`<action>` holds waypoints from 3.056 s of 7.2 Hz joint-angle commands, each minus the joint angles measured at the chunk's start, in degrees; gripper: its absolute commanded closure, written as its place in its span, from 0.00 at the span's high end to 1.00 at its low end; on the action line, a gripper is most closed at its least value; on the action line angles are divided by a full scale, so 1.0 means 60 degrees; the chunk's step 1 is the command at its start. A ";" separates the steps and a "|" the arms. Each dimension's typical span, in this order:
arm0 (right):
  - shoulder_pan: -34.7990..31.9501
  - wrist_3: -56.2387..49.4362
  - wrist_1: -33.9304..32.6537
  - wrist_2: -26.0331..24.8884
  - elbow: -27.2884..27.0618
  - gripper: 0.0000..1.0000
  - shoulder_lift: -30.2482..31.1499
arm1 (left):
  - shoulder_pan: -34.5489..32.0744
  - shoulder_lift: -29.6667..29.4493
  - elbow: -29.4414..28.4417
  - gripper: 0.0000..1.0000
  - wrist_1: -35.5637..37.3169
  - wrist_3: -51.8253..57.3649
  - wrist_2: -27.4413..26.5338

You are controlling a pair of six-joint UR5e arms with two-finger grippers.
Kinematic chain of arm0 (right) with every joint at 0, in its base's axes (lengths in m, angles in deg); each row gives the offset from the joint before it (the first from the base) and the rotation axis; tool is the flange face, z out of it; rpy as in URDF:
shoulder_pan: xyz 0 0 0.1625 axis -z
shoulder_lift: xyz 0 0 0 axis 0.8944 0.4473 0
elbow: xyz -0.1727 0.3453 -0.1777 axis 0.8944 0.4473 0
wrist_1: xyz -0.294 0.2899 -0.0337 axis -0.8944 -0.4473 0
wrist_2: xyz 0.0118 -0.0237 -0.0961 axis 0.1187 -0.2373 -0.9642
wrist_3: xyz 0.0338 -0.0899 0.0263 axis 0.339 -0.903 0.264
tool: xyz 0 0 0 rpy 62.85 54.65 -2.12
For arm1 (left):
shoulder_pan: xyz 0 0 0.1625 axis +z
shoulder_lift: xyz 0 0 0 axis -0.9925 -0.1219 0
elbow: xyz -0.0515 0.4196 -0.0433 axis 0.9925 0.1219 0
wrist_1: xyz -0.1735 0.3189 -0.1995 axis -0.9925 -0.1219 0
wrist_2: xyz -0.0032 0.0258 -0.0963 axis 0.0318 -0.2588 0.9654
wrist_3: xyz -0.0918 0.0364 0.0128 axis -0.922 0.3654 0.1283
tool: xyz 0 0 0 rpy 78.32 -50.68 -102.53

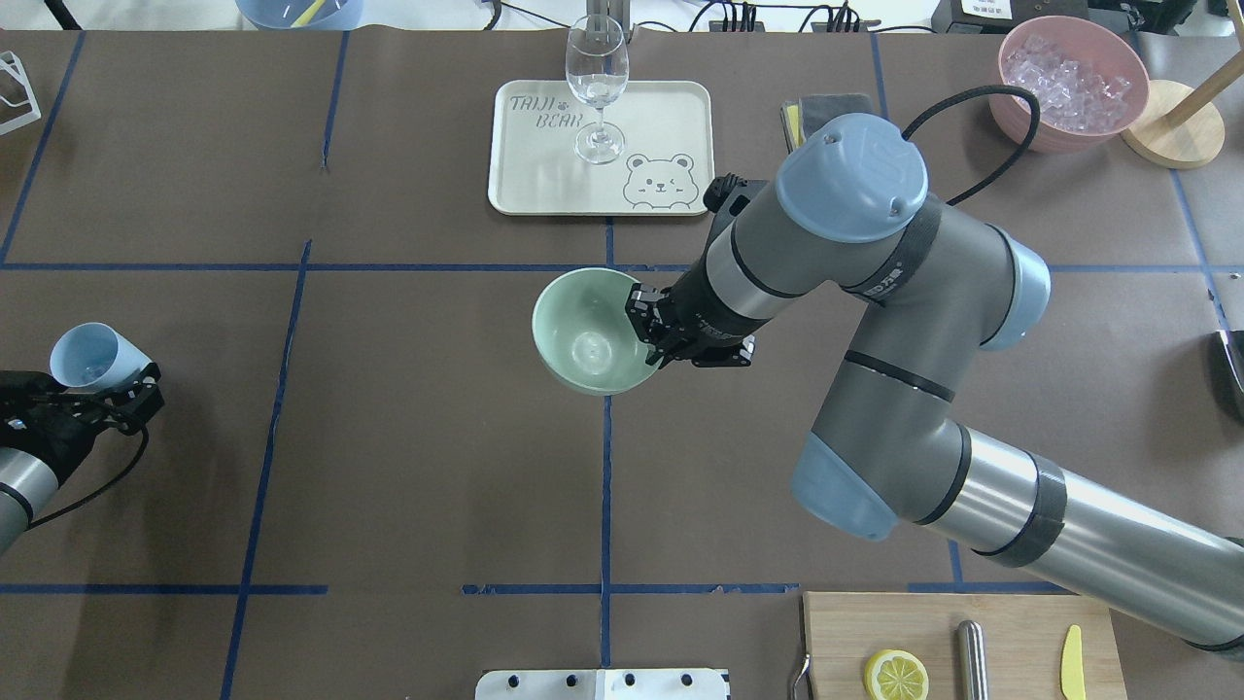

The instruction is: Pour ice into bowl

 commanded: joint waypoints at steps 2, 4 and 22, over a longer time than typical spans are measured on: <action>0.0756 0.0220 -0.0021 -0.0875 0.0765 0.00 -0.0828 | -0.0155 -0.0069 -0.0245 0.98 -0.0069 0.0011 -0.0039; 0.0991 0.0220 -0.0006 -0.1112 0.1135 0.00 -0.1036 | -0.0361 -0.0083 -0.0202 0.87 -0.0083 0.0011 -0.0024; -0.0560 -0.1946 0.0931 -0.0629 -0.1001 1.00 0.2066 | 0.0320 -0.1778 0.2652 0.00 0.2071 0.3469 -0.1655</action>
